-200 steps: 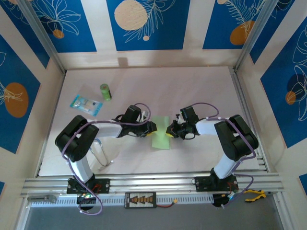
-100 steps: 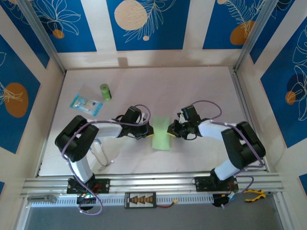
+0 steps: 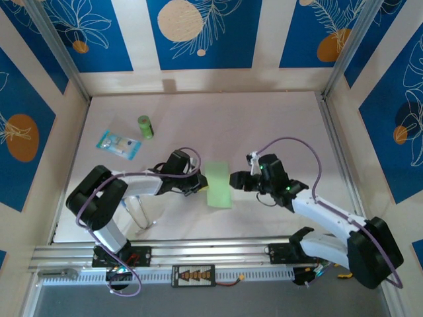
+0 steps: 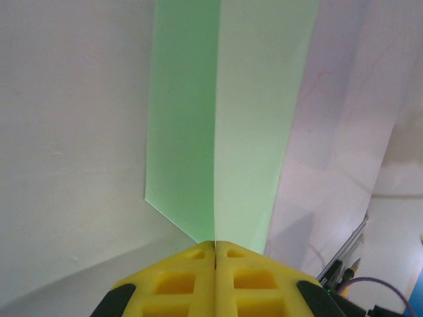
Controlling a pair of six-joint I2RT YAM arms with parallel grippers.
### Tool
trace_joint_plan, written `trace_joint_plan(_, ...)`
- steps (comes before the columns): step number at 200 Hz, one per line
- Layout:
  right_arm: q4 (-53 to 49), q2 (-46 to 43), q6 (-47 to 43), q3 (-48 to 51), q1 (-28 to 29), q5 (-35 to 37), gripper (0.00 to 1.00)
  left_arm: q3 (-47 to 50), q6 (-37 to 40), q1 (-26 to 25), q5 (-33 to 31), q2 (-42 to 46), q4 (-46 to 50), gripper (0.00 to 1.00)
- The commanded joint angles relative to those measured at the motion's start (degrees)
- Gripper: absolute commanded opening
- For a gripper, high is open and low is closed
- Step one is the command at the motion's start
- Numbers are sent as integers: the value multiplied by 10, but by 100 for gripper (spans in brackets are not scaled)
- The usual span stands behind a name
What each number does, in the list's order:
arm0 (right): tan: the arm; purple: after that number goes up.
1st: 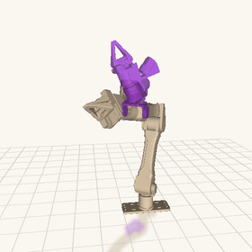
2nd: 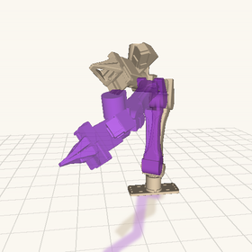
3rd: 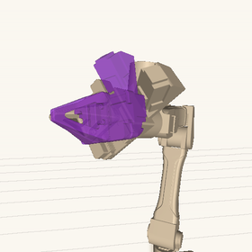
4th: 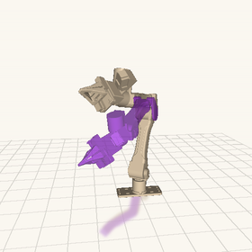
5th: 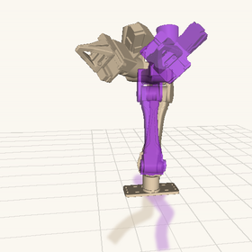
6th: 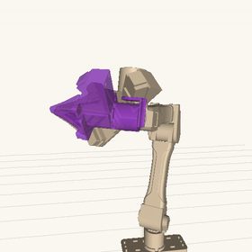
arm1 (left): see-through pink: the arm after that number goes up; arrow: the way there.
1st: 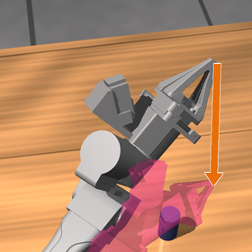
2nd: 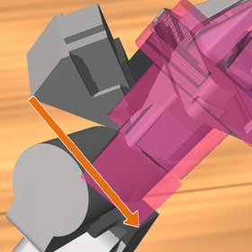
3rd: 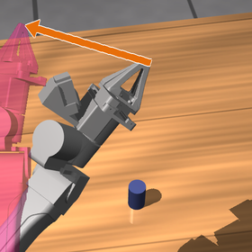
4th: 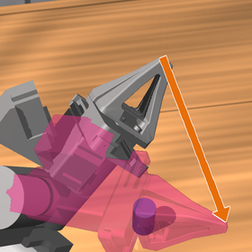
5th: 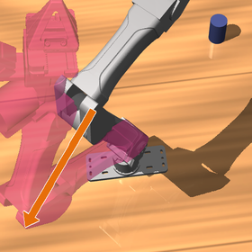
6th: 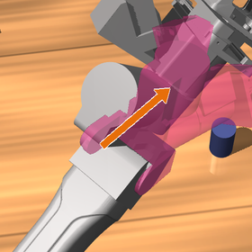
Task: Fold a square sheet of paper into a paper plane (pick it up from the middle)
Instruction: Third fold the triangle at the center of the table.
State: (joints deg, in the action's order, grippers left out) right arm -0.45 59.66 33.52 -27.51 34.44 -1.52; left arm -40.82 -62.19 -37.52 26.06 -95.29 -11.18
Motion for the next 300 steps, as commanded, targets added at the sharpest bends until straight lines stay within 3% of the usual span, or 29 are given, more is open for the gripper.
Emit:
trace_joint_plan(1,49,-40,-130,43,73,104,65,14,-44,0,-18,19,-23,0)
trace_joint_plan(34,99,-68,-250,79,166,148,67,16,-65,1,-13,23,-35,0)
trace_joint_plan(83,134,2,-356,69,262,217,58,23,-119,1,-4,23,-68,0)
trace_joint_plan(132,194,90,-377,53,296,296,57,22,-124,1,-7,27,-62,0)
trace_joint_plan(198,247,180,-392,33,307,339,53,21,-118,0,-2,22,-63,0)
trace_joint_plan(267,259,218,-398,26,319,375,41,16,-112,1,0,19,-58,0)
trace_joint_plan(300,240,220,-391,24,319,389,29,16,-110,2,-1,20,-60,0)
